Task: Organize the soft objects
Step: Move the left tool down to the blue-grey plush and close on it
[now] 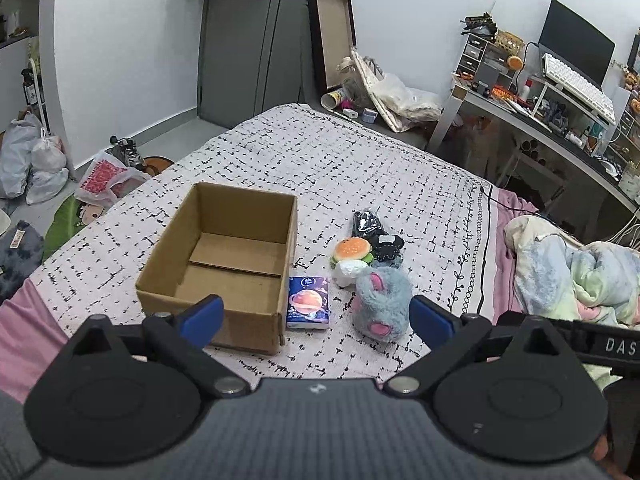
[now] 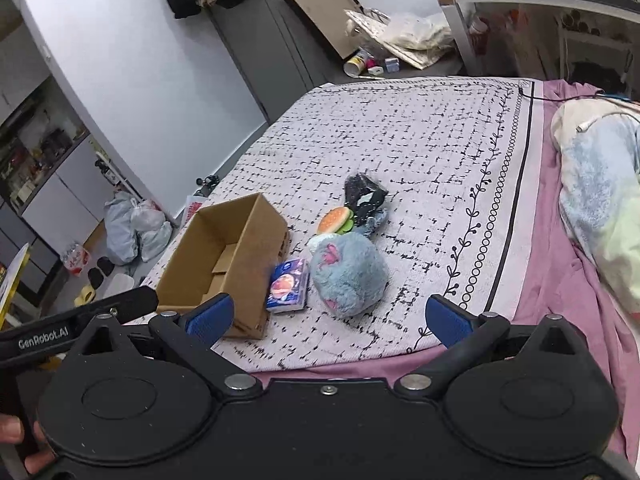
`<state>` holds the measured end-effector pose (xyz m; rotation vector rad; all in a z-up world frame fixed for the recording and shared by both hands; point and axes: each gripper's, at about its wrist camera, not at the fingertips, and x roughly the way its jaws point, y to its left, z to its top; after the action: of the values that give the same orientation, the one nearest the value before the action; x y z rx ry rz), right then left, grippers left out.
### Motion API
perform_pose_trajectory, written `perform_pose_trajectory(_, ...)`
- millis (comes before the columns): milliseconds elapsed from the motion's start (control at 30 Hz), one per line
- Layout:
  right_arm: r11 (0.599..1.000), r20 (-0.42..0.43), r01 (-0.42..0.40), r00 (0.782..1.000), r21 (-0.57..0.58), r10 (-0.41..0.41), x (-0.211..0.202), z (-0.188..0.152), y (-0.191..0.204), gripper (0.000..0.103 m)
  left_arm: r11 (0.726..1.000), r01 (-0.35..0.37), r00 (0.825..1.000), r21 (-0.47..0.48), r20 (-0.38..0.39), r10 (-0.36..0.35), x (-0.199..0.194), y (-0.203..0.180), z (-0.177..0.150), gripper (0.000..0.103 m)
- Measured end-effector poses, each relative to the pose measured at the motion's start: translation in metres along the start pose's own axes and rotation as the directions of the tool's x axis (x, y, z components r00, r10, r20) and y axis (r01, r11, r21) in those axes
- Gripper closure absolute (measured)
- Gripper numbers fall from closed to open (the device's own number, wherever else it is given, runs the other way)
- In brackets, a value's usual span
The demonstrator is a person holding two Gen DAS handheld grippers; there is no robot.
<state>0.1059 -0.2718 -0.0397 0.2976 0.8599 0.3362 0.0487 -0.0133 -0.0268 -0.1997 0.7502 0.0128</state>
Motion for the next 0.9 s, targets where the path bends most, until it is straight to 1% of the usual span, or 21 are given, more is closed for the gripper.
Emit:
perform_pose_trajectory(133,1.0,-0.005,-0.004,1.0,0.021,0.004,0.013,0.005,-0.008,0.0,1.0,-0.001,1.0,-0.006,-0.022,0.001,0.019,-0.003,0.004,0.006)
perform_pose_trajectory(200,0.999,-0.011,-0.008,1.0,0.036,0.009,0.019,0.008,-0.013,0.0,1.0,-0.003,0.999,-0.009,-0.037,0.003,0.029,-0.005,0.005,0.009)
perform_pose_trajectory(433,0.995,-0.017,0.001,1.0,0.098,0.0,0.04,0.017,-0.033,0.0,1.0,0.003,0.998,-0.013,-0.067,-0.004,0.056,-0.012,0.011,0.014)
perform_pose_trajectory(500,0.993,-0.02,-0.002,1.0,0.117,0.004,0.046,0.019,-0.037,0.0,1.0,0.007,0.997,-0.021,-0.077,-0.008,0.063,-0.014,0.013,0.018)
perform_pose_trajectory(533,0.991,-0.022,-0.006,1.0,0.132,0.009,0.049,0.021,-0.039,0.001,1.0,0.007,0.997,-0.024,-0.082,-0.009,0.067,-0.015,0.013,0.019)
perform_pose_trajectory(633,0.985,-0.013,-0.031,0.999,0.17,0.034,0.057,0.026,-0.044,0.001,0.999,0.015,0.995,-0.034,-0.1,-0.019,0.079,-0.018,0.015,0.027)
perform_pose_trajectory(667,0.98,-0.008,-0.054,0.998,0.19,0.057,0.062,0.027,-0.047,0.002,0.999,0.022,0.994,-0.038,-0.107,-0.026,0.084,-0.019,0.016,0.03)
perform_pose_trajectory(700,0.975,-0.004,-0.076,0.997,0.208,0.079,0.065,0.027,-0.05,0.002,0.999,0.025,0.993,-0.044,-0.115,-0.03,0.089,-0.019,0.016,0.031)
perform_pose_trajectory(767,0.969,-0.007,-0.092,0.995,0.228,0.096,0.075,0.025,-0.054,0.01,0.998,0.031,0.991,-0.05,-0.13,-0.037,0.1,-0.021,0.017,0.033)
perform_pose_trajectory(800,0.966,-0.014,-0.092,0.995,0.242,0.098,0.08,0.023,-0.056,0.012,0.998,0.043,0.989,-0.043,-0.141,-0.049,0.105,-0.021,0.017,0.037)
perform_pose_trajectory(900,0.953,-0.029,-0.087,0.995,0.29,0.1,0.095,0.018,-0.064,0.02,0.999,0.049,0.986,-0.025,-0.161,-0.052,0.119,-0.021,0.019,0.04)
